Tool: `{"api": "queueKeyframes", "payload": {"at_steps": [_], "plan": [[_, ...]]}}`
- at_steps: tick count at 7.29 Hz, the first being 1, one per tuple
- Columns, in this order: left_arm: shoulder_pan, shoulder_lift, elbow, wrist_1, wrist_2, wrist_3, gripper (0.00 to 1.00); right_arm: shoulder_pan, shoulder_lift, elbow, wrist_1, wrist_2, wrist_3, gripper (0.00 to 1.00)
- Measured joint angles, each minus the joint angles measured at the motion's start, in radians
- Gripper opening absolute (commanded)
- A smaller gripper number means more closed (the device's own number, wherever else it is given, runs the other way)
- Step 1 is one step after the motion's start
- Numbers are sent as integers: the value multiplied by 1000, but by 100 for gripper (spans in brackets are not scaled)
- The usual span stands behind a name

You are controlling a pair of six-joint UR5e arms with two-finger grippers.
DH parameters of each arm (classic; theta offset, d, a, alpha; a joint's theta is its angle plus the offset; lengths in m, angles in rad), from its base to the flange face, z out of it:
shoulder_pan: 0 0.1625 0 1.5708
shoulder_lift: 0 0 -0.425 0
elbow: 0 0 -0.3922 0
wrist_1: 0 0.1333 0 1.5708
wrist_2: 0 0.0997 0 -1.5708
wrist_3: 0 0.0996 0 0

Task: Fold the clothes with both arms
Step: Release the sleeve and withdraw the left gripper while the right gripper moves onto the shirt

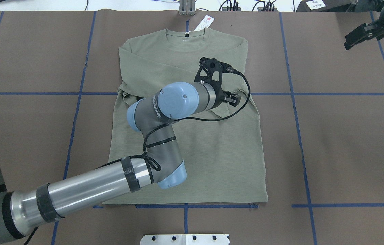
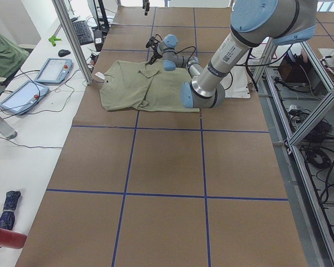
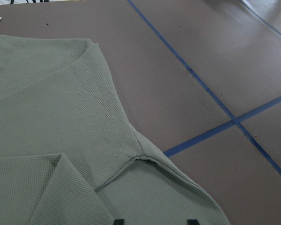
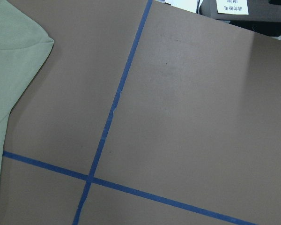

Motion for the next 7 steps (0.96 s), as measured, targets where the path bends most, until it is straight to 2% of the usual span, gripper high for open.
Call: {"api": "queueKeyframes", "payload": {"at_steps": [2, 3, 6, 7], "plan": [[-87, 51, -62, 140, -104, 40, 100, -44, 53, -10, 1, -9, 60, 100], [-132, 113, -151, 223, -140, 79, 100, -89, 87, -15, 1, -32, 141, 100], [-271, 369, -488, 414, -266, 314, 100, -301, 224, -59, 0, -215, 473, 95], [-303, 454, -569, 429, -286, 380, 100, -379, 301, -121, -1, -309, 559, 86]]}}
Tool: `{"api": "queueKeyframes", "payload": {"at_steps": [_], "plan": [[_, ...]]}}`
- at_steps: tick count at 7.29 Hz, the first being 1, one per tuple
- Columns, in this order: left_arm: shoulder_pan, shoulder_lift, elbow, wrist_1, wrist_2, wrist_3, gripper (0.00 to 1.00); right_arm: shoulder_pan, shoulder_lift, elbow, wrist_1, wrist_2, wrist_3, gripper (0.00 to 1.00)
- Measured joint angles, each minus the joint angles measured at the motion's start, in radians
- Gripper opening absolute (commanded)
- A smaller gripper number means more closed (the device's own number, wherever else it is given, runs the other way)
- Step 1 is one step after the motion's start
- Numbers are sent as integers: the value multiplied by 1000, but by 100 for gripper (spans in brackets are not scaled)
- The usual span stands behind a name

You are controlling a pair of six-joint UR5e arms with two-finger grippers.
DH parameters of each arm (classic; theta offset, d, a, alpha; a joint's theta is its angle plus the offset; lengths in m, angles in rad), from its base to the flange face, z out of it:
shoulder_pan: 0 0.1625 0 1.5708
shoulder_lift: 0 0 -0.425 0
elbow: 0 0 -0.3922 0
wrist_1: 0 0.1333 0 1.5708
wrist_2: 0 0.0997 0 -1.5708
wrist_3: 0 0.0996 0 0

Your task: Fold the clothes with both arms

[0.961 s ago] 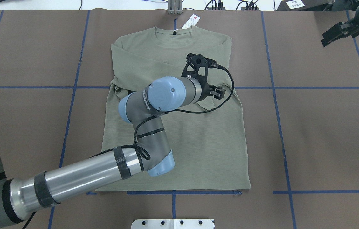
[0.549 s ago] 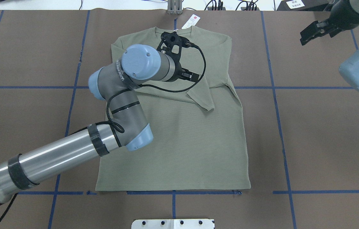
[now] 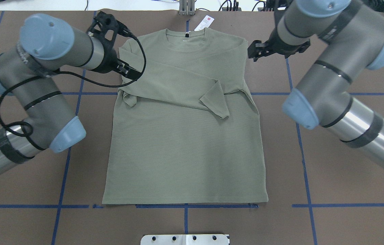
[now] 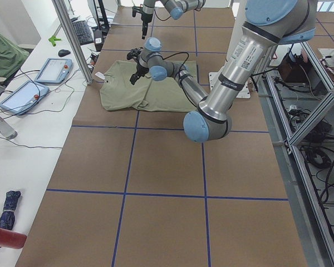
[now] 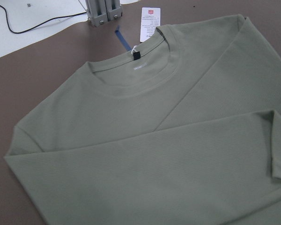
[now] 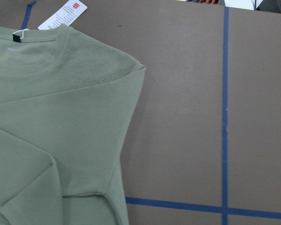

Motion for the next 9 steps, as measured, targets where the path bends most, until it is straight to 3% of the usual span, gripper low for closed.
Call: {"api": "queueKeyframes", "payload": {"at_steps": [2, 4, 9], "plan": [[-50, 121, -86, -1, -52, 81, 100, -135, 146, -167, -1, -172, 103, 81], [-87, 156, -110, -12, -146, 91, 100, -218, 231, -307, -1, -270, 157, 69], [-100, 183, -103, -76, -203, 46, 100, -310, 327, -507, 70, -354, 206, 62]]}}
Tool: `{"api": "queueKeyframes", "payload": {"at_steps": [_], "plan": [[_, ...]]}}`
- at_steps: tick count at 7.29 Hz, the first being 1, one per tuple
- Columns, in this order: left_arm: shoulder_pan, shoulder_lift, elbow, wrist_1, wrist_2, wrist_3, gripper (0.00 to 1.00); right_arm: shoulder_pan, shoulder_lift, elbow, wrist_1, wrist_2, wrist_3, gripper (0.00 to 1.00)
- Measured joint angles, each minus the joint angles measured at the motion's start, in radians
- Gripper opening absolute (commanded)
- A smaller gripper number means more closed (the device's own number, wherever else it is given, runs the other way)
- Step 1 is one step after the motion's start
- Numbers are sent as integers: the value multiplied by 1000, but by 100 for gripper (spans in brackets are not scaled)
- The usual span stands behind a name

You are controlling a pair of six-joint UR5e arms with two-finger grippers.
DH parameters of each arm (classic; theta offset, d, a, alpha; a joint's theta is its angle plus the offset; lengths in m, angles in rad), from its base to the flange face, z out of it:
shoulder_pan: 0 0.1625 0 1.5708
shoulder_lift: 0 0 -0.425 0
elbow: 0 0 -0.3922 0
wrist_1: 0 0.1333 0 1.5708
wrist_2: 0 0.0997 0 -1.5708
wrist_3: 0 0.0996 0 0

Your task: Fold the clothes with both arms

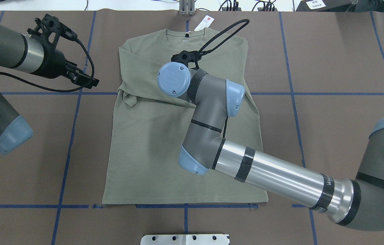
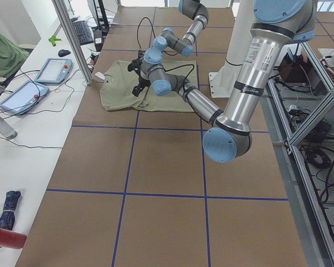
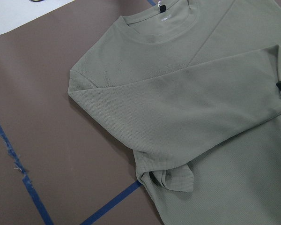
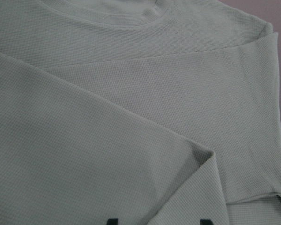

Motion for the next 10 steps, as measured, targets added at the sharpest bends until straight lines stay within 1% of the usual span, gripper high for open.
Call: {"api": "queueKeyframes", "payload": {"at_steps": [4, 5, 6, 7, 8, 9, 10], "plan": [[4, 0, 3, -2, 0, -20, 100, -13, 1, -32, 4, -27, -21, 61], [4, 0, 4, -3, 0, -21, 100, -16, -1, -38, 4, -32, -25, 52], [5, -1, 4, -3, 0, -22, 100, -19, -3, -42, 4, -35, -27, 48], [5, -1, 4, -3, 0, -22, 100, -21, -4, -43, 3, -37, -28, 47], [5, -1, 4, -3, 0, -22, 100, -21, -7, -44, 2, -38, -29, 34], [5, -1, 4, -4, 0, -22, 100, -22, -11, -44, 1, -38, -31, 13], [6, -1, 4, -5, 0, -22, 100, -22, -15, -44, -1, -42, -32, 0]]}}
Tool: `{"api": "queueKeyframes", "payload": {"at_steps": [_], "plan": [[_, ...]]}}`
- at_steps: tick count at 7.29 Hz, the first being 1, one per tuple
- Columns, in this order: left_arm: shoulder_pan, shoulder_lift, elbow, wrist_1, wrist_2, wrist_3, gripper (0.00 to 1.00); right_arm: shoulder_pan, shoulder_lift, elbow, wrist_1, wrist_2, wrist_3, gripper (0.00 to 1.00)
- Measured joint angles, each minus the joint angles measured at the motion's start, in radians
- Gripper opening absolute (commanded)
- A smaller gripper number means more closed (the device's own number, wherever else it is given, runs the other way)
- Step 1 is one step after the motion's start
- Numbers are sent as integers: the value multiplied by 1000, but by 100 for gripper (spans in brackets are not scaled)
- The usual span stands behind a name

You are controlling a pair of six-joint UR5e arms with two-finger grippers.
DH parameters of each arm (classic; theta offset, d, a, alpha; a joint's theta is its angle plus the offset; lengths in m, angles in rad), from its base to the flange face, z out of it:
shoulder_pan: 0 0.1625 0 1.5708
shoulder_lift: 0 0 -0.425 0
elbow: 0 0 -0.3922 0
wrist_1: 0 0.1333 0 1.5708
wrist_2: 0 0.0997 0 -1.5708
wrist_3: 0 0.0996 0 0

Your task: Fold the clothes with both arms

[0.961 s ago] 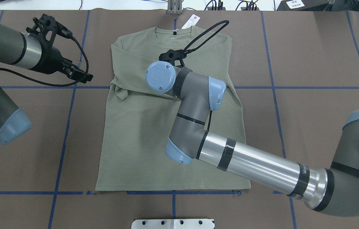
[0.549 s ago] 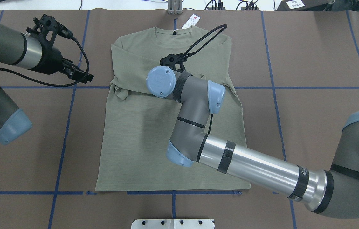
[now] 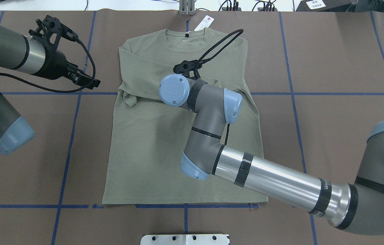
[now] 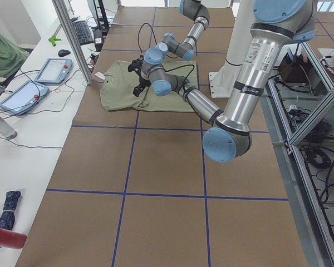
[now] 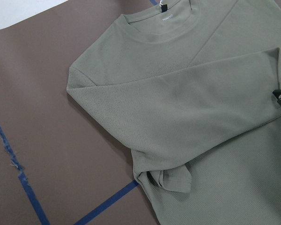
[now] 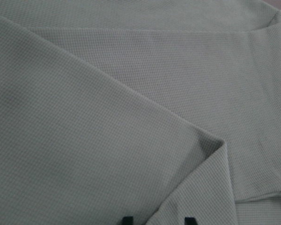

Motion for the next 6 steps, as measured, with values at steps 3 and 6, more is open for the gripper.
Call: {"api": "queueKeyframes", "payload": {"at_steps": [3, 6], "plan": [[1, 0, -2, -1, 0, 0, 100, 6, -7, 5, -3, -21, -7, 0], [2, 0, -5, -1, 0, -2, 100, 59, -81, 76, -3, -19, -124, 0]]}}
